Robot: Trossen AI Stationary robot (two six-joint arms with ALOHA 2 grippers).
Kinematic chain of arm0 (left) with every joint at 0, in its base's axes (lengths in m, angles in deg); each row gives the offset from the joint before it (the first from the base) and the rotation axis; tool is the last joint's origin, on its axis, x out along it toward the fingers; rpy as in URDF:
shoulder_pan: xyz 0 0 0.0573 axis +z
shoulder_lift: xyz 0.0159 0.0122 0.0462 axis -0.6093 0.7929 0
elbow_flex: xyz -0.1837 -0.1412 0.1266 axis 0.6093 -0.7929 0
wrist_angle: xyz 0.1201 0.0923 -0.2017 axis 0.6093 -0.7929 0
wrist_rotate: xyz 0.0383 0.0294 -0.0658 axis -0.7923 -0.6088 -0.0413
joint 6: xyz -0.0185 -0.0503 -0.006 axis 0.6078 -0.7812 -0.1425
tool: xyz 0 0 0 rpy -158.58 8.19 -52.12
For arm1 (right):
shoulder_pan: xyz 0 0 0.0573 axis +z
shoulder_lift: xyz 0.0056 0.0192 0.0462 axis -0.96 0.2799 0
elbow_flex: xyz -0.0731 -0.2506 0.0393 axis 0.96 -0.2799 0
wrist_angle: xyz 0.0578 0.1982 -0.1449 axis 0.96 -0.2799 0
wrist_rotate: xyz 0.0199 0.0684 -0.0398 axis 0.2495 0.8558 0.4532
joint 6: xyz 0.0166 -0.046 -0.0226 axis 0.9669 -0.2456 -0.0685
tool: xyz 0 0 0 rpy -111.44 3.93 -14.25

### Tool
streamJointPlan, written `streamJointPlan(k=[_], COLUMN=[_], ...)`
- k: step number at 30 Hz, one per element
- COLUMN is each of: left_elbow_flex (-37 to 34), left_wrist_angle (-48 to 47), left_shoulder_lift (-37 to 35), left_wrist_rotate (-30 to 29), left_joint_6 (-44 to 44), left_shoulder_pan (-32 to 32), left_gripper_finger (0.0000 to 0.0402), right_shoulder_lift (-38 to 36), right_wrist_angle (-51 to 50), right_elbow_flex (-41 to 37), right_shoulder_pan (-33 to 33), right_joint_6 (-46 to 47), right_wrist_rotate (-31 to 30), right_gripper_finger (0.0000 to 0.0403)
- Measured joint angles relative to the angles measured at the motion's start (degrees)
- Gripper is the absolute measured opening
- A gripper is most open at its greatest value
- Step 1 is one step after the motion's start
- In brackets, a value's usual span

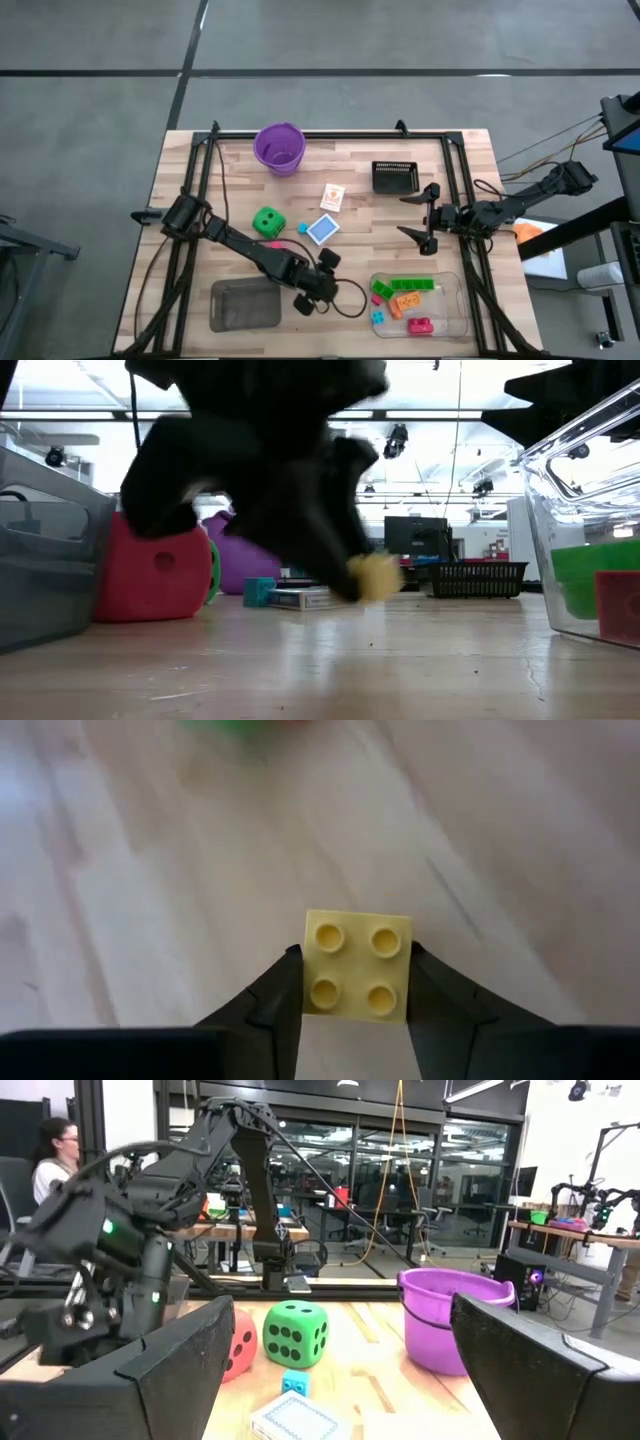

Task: Pick & Place Toys
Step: Put the small light yellow game piece into the transparent bin

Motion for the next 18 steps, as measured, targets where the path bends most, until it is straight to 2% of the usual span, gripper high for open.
streamJointPlan(k=[11, 14, 18], left_elbow_flex=[0.02, 0.02, 0.02], left_wrist_angle=[14.41, 19.99, 29.42], left_shoulder_lift=[-2.8, -3.03, -2.94], left_wrist_rotate=[1.22, 4.44, 13.58], left_joint_6=[2.0, 2.41, 1.17], left_shoulder_pan=[2.16, 3.05, 4.6], left_gripper_finger=[0.0134, 0.0134, 0.0134], right_shoulder_lift=[1.41, 1.43, 1.27], right_wrist_angle=[0.01, 0.02, 0.06], right_elbow_flex=[0.0, -0.02, -0.02], right_shoulder_pan=[0.0, 0.01, 0.0], right_joint_6=[0.17, 0.17, 0.17], right_wrist_rotate=[0.0, 0.0, 0.0], right_gripper_finger=[0.0362, 0.0362, 0.0362])
